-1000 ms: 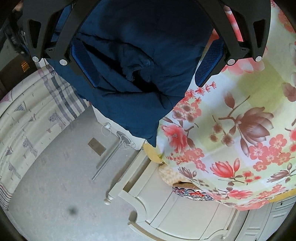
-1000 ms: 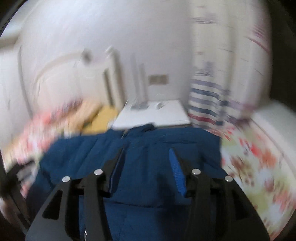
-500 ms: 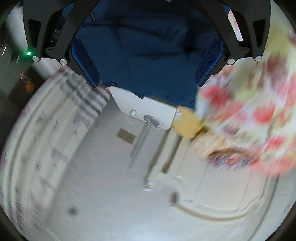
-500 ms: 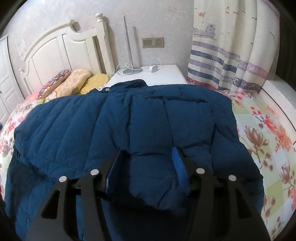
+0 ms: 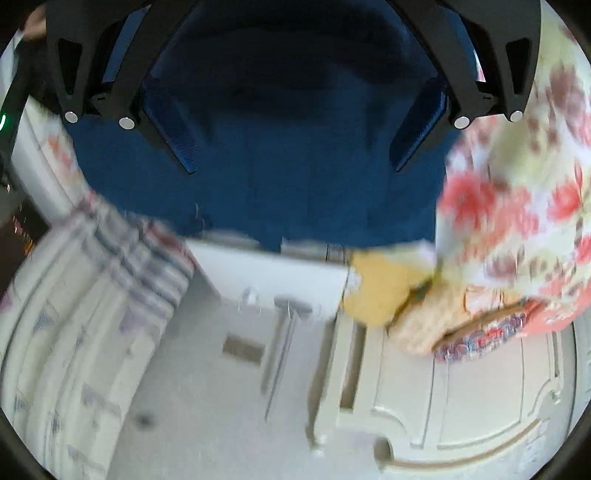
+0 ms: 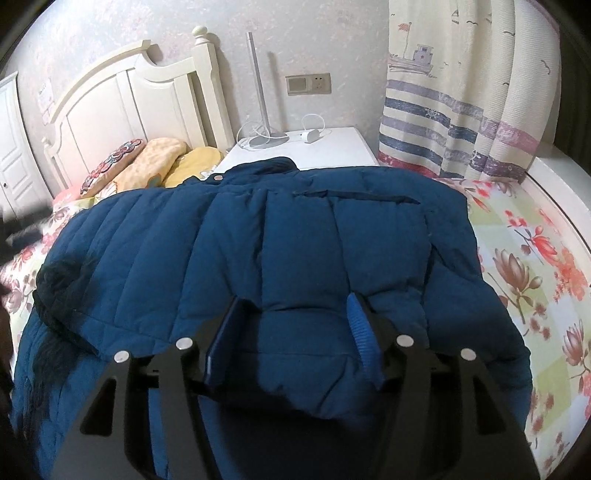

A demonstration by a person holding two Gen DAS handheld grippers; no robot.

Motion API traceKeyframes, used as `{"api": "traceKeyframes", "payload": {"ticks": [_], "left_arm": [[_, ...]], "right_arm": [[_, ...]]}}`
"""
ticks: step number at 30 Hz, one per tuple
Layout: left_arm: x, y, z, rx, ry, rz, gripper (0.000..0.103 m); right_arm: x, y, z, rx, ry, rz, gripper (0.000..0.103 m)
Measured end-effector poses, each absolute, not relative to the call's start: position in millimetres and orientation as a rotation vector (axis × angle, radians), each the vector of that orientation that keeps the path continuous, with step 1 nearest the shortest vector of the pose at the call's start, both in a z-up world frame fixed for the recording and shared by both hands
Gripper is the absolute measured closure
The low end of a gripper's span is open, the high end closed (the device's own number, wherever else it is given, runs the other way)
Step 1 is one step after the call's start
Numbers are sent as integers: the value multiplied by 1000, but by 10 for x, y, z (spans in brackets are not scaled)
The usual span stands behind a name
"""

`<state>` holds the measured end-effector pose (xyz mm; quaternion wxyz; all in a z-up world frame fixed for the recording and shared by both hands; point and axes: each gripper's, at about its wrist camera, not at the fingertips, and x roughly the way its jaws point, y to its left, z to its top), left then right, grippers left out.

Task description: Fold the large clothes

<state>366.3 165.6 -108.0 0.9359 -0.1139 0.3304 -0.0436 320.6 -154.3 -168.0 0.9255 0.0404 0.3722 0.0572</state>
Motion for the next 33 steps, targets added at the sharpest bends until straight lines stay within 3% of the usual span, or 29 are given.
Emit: {"api": "traceKeyframes", "payload": {"ticks": [5, 9, 11, 15, 19, 21, 24, 29, 33], "left_arm": [[4359, 1798, -1544, -216, 976, 1, 4], [4356, 1623, -1463, -88, 978, 39, 4], [4245, 1491, -1205, -133, 873, -6, 4], [4188, 755, -968, -37, 803, -168, 4], [4522, 117, -1532, 87, 968, -156, 4], [4504, 103, -1611, 109, 879, -144, 4], [4399, 208, -1483, 68, 887, -180, 5], [3958, 1038, -1098, -80, 725, -57, 4], [3804, 1533, -1491, -174, 824, 9, 4]], "right_arm": [[3207, -1540, -1683, 91, 761, 127, 43], [3213, -1538, -1685, 89, 762, 128, 43], [3211, -1534, -1683, 86, 761, 128, 42], [3212, -1545, -1685, 90, 761, 128, 42], [3213, -1561, -1685, 95, 758, 131, 42], [3211, -1568, -1686, 98, 757, 134, 42], [3213, -1580, -1687, 103, 758, 135, 42], [3213, -1585, -1692, 105, 756, 137, 42], [3210, -1560, -1694, 88, 752, 127, 42]]}}
